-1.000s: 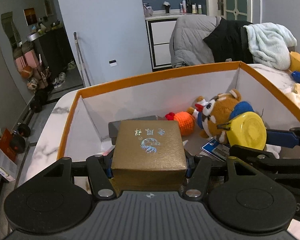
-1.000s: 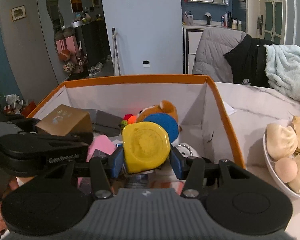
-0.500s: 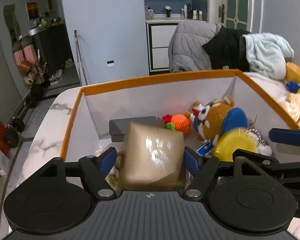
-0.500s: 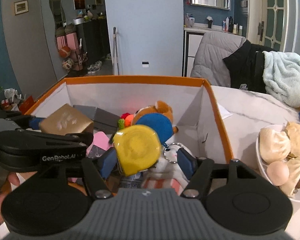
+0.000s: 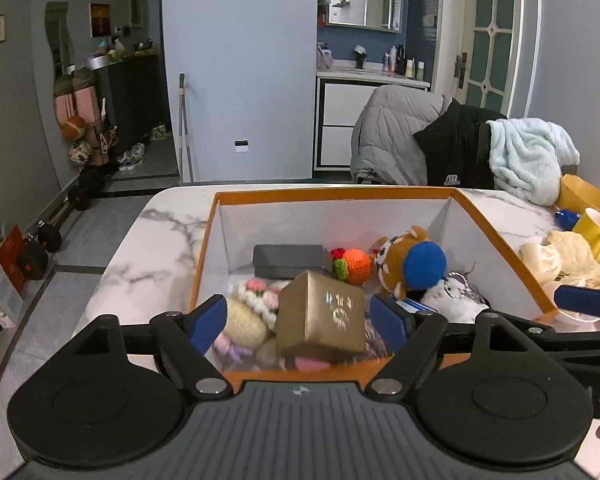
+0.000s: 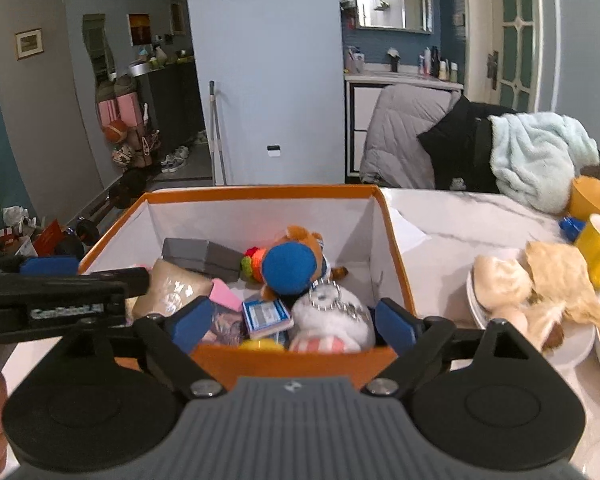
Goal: Organize objects
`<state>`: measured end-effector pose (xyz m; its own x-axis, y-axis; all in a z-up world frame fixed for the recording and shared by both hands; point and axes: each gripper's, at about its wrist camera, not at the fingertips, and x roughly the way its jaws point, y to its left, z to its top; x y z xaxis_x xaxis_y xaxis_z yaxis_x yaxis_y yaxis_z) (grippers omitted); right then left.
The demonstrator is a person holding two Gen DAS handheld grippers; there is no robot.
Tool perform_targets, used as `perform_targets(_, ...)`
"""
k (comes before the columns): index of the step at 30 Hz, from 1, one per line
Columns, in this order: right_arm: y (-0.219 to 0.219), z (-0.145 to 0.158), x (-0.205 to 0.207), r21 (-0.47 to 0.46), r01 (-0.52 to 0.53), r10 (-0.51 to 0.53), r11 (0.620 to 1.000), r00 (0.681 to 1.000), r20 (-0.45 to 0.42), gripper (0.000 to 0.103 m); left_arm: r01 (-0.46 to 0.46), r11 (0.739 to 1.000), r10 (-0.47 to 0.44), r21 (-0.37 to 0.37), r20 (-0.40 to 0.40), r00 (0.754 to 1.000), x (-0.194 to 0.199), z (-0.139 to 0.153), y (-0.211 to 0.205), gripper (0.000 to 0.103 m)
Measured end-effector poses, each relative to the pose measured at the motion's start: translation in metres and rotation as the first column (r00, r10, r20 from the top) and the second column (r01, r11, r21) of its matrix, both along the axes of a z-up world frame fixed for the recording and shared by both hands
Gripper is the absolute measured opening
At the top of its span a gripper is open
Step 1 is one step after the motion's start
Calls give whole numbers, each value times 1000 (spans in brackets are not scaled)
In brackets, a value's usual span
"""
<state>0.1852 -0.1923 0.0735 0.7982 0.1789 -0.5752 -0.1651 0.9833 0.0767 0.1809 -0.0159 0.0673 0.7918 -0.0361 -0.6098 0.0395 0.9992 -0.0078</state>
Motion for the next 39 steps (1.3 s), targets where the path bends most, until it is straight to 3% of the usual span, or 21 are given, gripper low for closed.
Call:
perform_targets(11, -1, -15, -46, -67, -11, 7, 998, 998, -57, 93, -19, 1000, 19, -12, -40, 999, -39, -5, -6, 95)
perform_targets(16, -2, -20, -59, -90, -15, 8, 996, 997, -76, 93, -50, 999, 51, 16, -37, 998, -53, -7, -9, 95)
perform_targets(25, 0, -21, -62, -105, -7, -2, 994, 997, -83, 94, -67, 996, 70, 52, -46, 996, -62, -8, -11, 97)
perform_targets(39, 3, -20, -57, -103, -1, -8, 995, 996, -90, 95, -67, 997, 69, 45, -46, 997, -64, -9, -10, 97)
